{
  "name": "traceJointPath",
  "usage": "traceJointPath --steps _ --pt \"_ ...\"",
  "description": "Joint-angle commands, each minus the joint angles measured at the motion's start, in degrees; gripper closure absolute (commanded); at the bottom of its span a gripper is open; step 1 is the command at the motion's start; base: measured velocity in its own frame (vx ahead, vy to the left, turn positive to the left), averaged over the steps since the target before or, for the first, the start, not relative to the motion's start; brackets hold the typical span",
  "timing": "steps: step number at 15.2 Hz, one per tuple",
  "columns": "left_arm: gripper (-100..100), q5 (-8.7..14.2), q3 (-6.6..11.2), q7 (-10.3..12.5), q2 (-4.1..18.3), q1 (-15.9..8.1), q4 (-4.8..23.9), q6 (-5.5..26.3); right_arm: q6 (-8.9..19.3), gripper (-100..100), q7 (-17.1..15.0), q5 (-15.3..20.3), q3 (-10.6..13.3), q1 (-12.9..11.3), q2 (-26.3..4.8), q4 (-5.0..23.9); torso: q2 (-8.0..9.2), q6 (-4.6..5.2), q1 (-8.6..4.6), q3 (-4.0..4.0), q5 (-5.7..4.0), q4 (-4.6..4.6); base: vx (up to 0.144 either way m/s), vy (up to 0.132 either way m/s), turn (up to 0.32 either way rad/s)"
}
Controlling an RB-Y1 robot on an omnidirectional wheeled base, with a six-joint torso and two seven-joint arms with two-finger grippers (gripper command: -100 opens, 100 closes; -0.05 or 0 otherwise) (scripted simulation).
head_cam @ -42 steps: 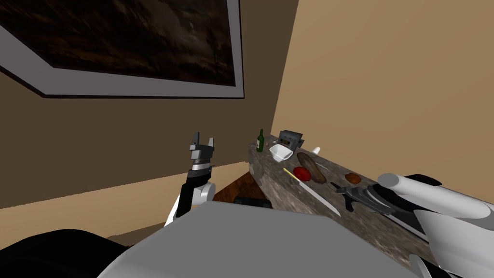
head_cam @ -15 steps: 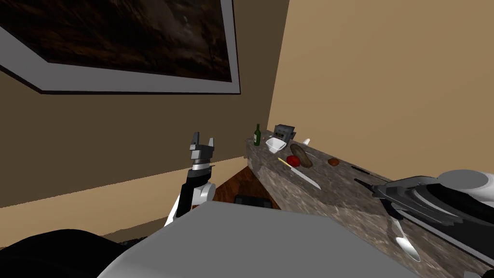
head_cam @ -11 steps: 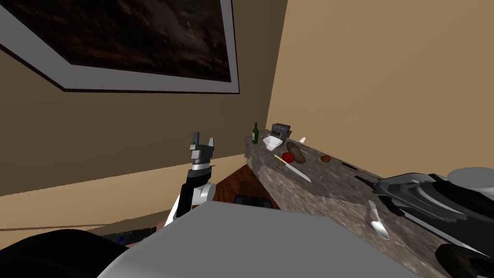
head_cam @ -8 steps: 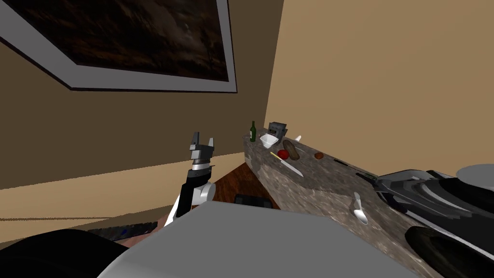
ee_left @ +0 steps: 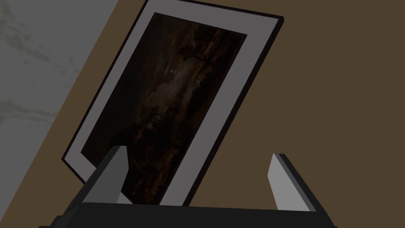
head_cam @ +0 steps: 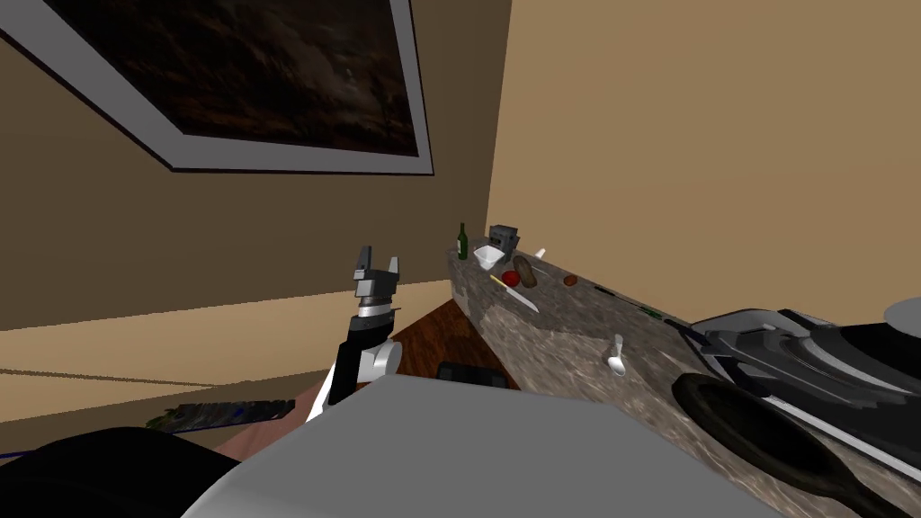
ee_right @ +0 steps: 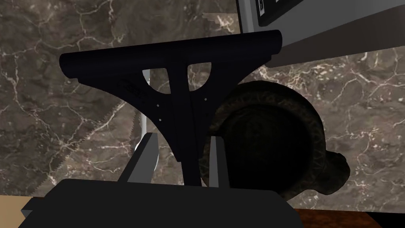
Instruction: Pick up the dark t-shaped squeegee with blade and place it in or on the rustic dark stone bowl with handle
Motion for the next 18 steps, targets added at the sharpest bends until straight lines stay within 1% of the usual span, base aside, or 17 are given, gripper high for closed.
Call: traceJointPath --steps 1,2,3,4,5,6,7,8,9,13,14,15,17,18 --pt "0 0.00 0.00 0.00 0.00 0.00 0.00 0.00 2.80 100 -0.62 -0.52 0.14 0.06 -0.30 -0.25 0.00 0.00 0.00 0.00 0.00 0.00 -0.064 -0.056 -0.015" --pt "0 0.00 0.00 0.00 0.00 0.00 0.00 0.00 2.80 100 -0.62 -0.52 0.14 0.06 -0.30 -0.25 -0.05 0.03 0.03 -0.03 0.00 -0.02 -0.048 -0.046 -0.010" --pt "0 0.00 0.00 0.00 0.00 0.00 0.00 0.00 4.73 100 -0.90 -0.83 0.15 0.10 -0.46 -0.46 -0.11 0.05 0.05 -0.07 -0.01 -0.05 -0.049 -0.046 -0.012" --pt "0 0.00 0.00 0.00 0.00 0.00 0.00 0.00 4.93 100 -0.90 -0.83 0.15 0.10 -0.46 -0.46 -0.13 0.07 0.04 -0.09 0.00 -0.06 -0.040 -0.039 -0.006" --pt "0 0.00 0.00 0.00 0.00 0.00 0.00 0.00 6.86 100 -1.10 -1.04 0.15 0.13 -0.57 -0.61 -0.16 0.08 0.04 -0.11 -0.01 -0.07 -0.029 -0.031 -0.001" --pt "0 0.00 0.00 0.00 0.00 0.01 0.00 0.00 6.86 100 -1.10 -1.04 0.15 0.13 -0.57 -0.61 -0.20 0.12 0.03 -0.13 -0.01 -0.09 -0.022 -0.027 -0.004" --pt "0 0.00 0.00 0.00 0.00 0.01 0.00 0.00 8.09 100 -1.19 -1.14 0.16 0.14 -0.62 -0.68 -0.23 0.14 0.03 -0.15 -0.01 -0.10 -0.017 -0.019 -0.008" --pt "0 0.00 0.00 0.00 0.00 0.01 0.00 0.00 6.95 100 -1.17 -1.09 0.09 0.19 -0.45 -0.92 -0.26 0.14 0.04 -0.17 -0.01 -0.11 -0.011 -0.010 -0.005" --pt "0 0.00 0.00 0.00 0.00 0.01 0.00 0.00 7.32 -100 -1.21 -1.11 0.10 0.20 -0.45 -0.94 -0.30 0.13 0.06 -0.20 0.00 -0.11 -0.005 -0.004 -0.002" --pt "0 0.00 -0.01 0.00 -0.01 0.01 0.00 0.00 7.35 -100 -1.21 -1.11 0.10 0.20 -0.44 -0.94 -0.40 0.11 0.11 -0.25 0.02 -0.14 0.000 0.000 0.000" --pt "0 0.00 -0.01 0.00 -0.01 0.01 0.00 0.00 7.39 -100 -3.22 -3.95 0.59 1.60 -3.06 -0.84 -0.40 0.11 0.11 -0.26 0.02 -0.14 0.009 0.009 0.076" --pt "0 0.00 -0.01 0.00 -0.01 0.01 0.00 0.00 7.39 -100 -3.22 -3.95 0.59 1.60 -3.06 -0.84 -0.43 0.09 0.15 -0.27 0.04 -0.14 0.017 0.009 0.092" --pt "0 0.00 -0.01 0.00 -0.01 0.01 0.00 0.00 7.43 -100 -5.23 -6.79 1.08 2.99 -5.67 -0.75 -0.49 0.09 0.19 -0.30 0.05 -0.16 0.025 0.014 0.085" --pt "0 0.00 -0.01 0.00 -0.01 0.01 0.00 0.00 7.43 -100 -5.23 -6.79 1.08 2.99 -5.67 -0.75 -0.51 0.08 0.20 -0.32 0.06 -0.16 0.023 0.013 0.053"
